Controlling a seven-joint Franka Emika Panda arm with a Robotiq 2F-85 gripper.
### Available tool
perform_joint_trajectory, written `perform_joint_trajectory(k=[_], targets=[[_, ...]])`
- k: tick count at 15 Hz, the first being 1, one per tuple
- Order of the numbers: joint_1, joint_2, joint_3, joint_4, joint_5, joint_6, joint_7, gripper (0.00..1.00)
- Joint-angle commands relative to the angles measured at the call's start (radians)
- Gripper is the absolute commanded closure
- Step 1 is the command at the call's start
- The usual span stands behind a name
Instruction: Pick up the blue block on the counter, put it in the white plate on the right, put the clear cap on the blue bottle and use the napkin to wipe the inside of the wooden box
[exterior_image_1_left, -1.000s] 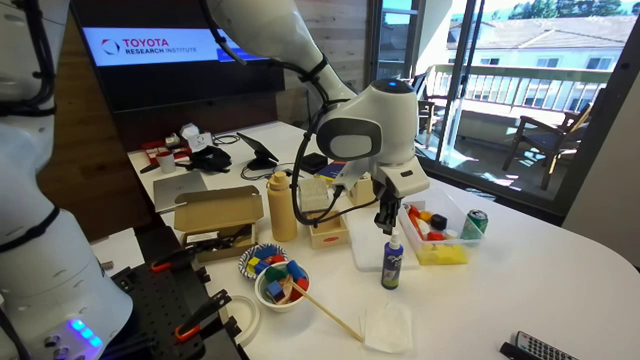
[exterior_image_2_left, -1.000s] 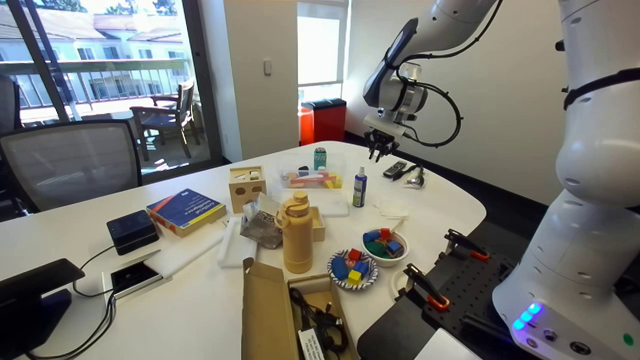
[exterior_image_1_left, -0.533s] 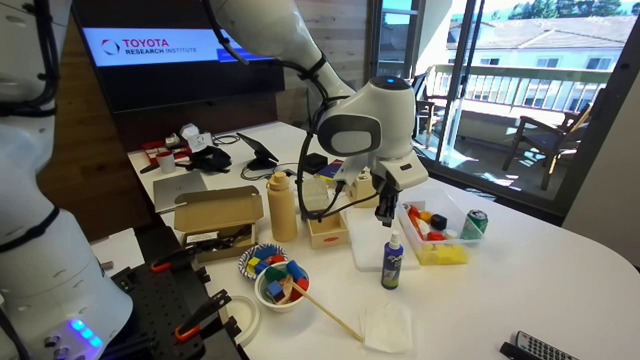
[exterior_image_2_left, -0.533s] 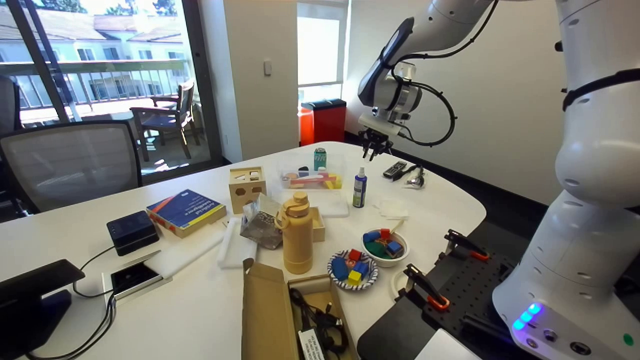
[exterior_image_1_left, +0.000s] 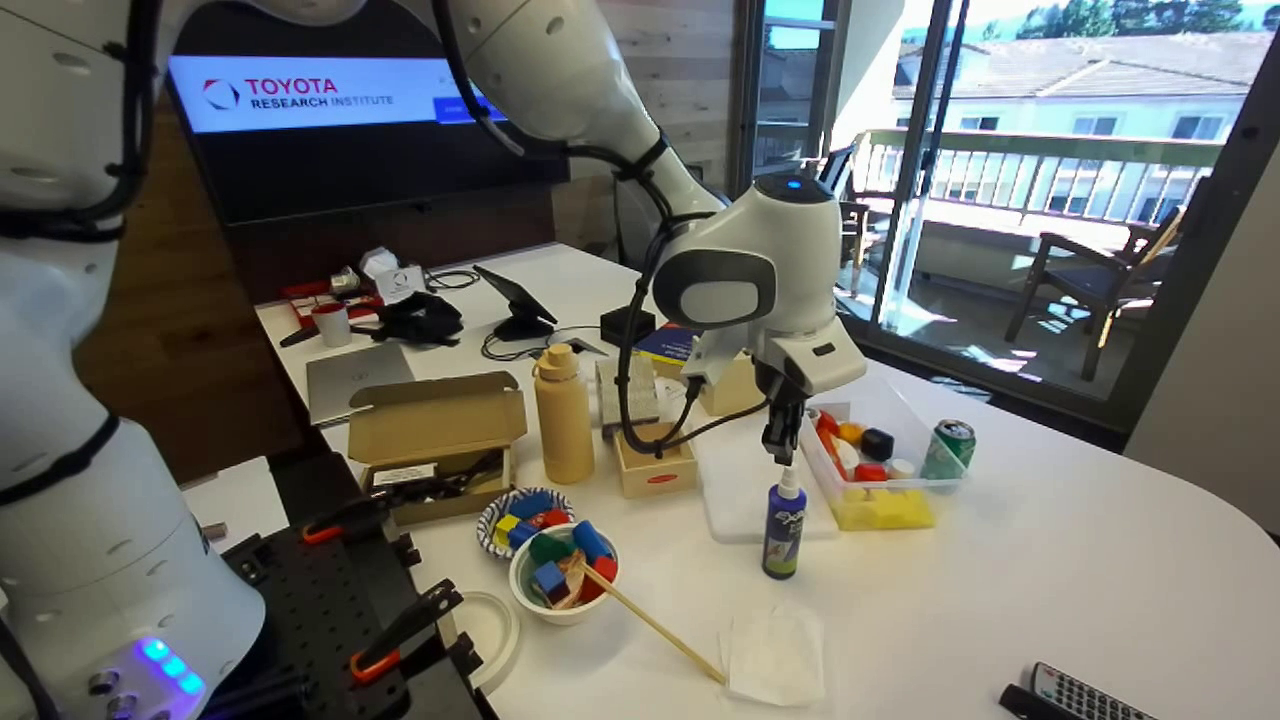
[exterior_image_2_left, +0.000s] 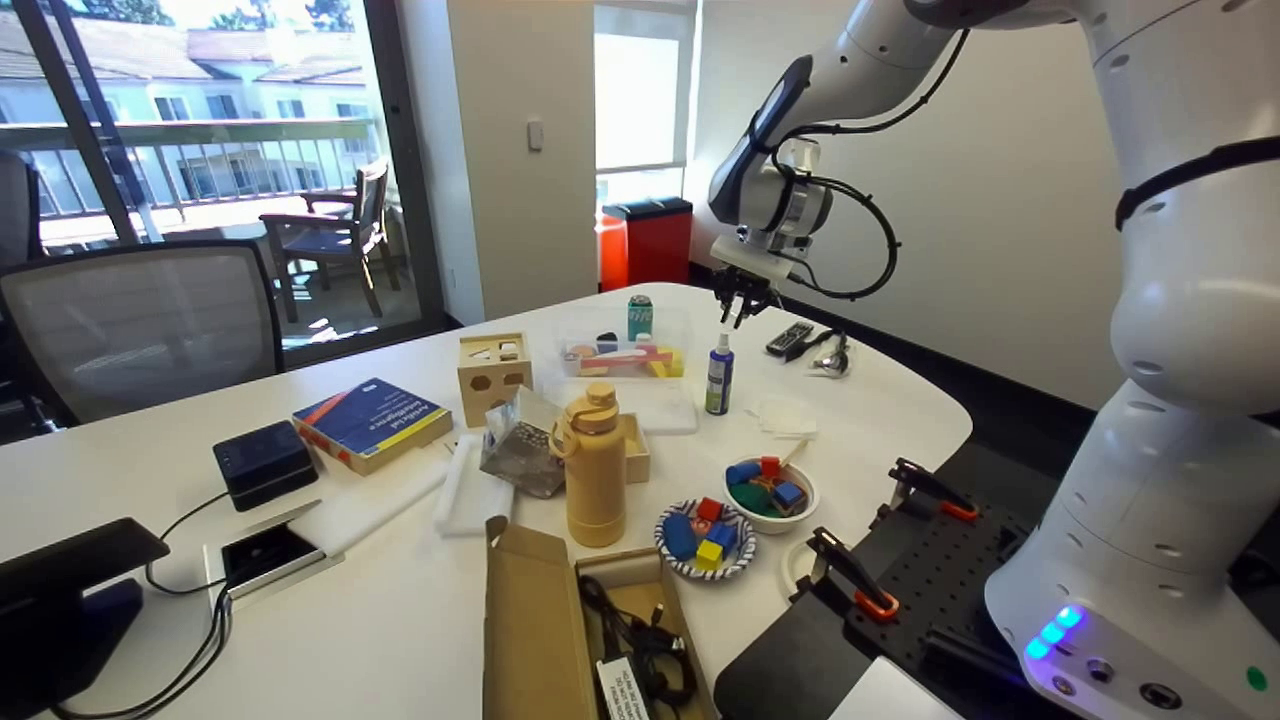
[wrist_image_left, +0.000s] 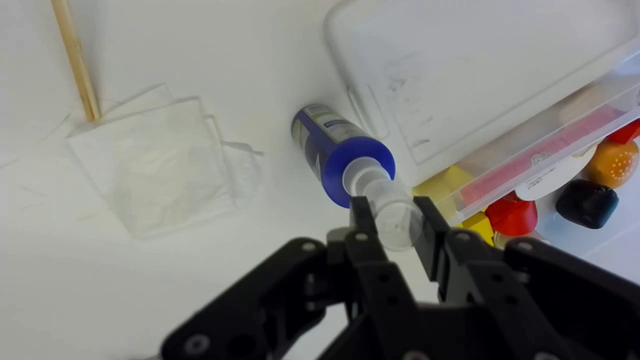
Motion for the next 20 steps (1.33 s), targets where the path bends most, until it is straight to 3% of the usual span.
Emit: perform_joint_trajectory(k=[1, 15, 16, 17, 20], targets=[[-0.010, 0.036, 0.007, 0.048, -0.021, -0.004, -0.013, 0.94], [0.002, 0.118, -0.005, 0.133, -0.068, -0.033, 0.007, 0.94], [0.002, 0.115, -0.004, 0.132, -0.069, -0.033, 0.006, 0.50], [0.002, 0.114, -0.003, 0.130, -0.070, -0.030, 0.005, 0.49], [0.001, 0.095, -0.001, 0.117, -0.075, -0.049, 0.002, 0.27]])
